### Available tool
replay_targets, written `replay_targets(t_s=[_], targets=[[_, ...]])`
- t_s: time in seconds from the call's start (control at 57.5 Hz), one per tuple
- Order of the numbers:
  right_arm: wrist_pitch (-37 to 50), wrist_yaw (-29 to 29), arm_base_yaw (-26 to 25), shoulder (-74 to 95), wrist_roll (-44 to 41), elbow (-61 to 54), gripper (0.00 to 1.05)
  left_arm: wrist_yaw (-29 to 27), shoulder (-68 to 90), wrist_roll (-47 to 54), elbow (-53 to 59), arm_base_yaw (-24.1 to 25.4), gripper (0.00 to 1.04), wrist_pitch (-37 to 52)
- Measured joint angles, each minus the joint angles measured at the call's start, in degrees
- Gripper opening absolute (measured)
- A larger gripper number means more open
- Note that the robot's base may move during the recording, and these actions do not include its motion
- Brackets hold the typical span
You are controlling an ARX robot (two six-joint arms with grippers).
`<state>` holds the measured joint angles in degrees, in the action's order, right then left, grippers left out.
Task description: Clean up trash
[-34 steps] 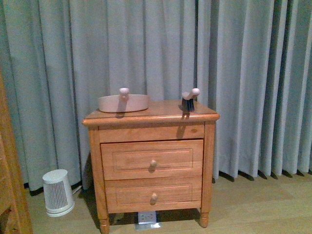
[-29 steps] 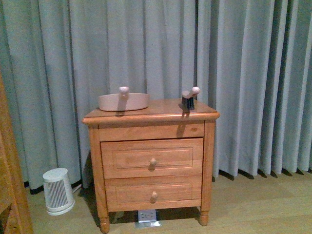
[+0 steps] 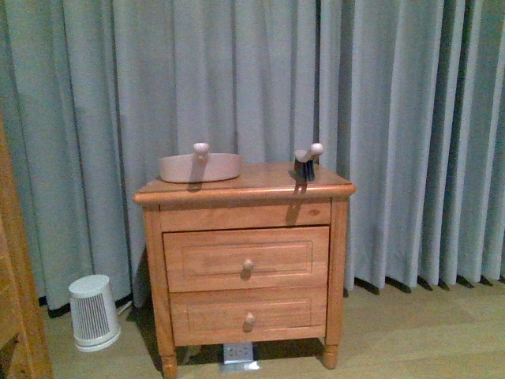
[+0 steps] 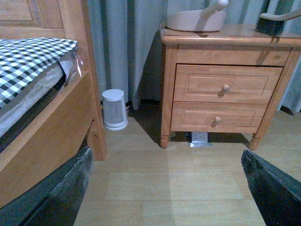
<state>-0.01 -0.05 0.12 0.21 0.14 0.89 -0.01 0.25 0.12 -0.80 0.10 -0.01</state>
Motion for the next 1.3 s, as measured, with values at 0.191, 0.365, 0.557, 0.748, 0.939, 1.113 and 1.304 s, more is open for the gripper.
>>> replay_targets(t_s=[0.191,0.365,0.557,0.748,0.939,1.113,1.304], targets=[[0.0,0.0,0.0,0.0,0.0,0.0,0.97,0.0,0.0,0.0,0.0,0.0,0.97,0.0],[0.0,0.0,0.0,0.0,0.0,0.0,0.97,0.0,0.0,0.0,0.0,0.0,0.97,0.0],[0.0,0.0,0.0,0.0,0.0,0.0,0.97,0.0,0.0,0.0,0.0,0.0,0.97,0.0],[0.0,0.0,0.0,0.0,0.0,0.0,0.97,0.0,0.0,0.0,0.0,0.0,0.97,0.0],[0.0,0.0,0.0,0.0,0.0,0.0,0.97,0.0,0.0,0.0,0.0,0.0,0.97,0.0],[0.0,0.0,0.0,0.0,0.0,0.0,0.97,0.0,0.0,0.0,0.0,0.0,0.97,0.0],[0.0,0.0,0.0,0.0,0.0,0.0,0.97,0.0,0.0,0.0,0.0,0.0,0.97,0.0]])
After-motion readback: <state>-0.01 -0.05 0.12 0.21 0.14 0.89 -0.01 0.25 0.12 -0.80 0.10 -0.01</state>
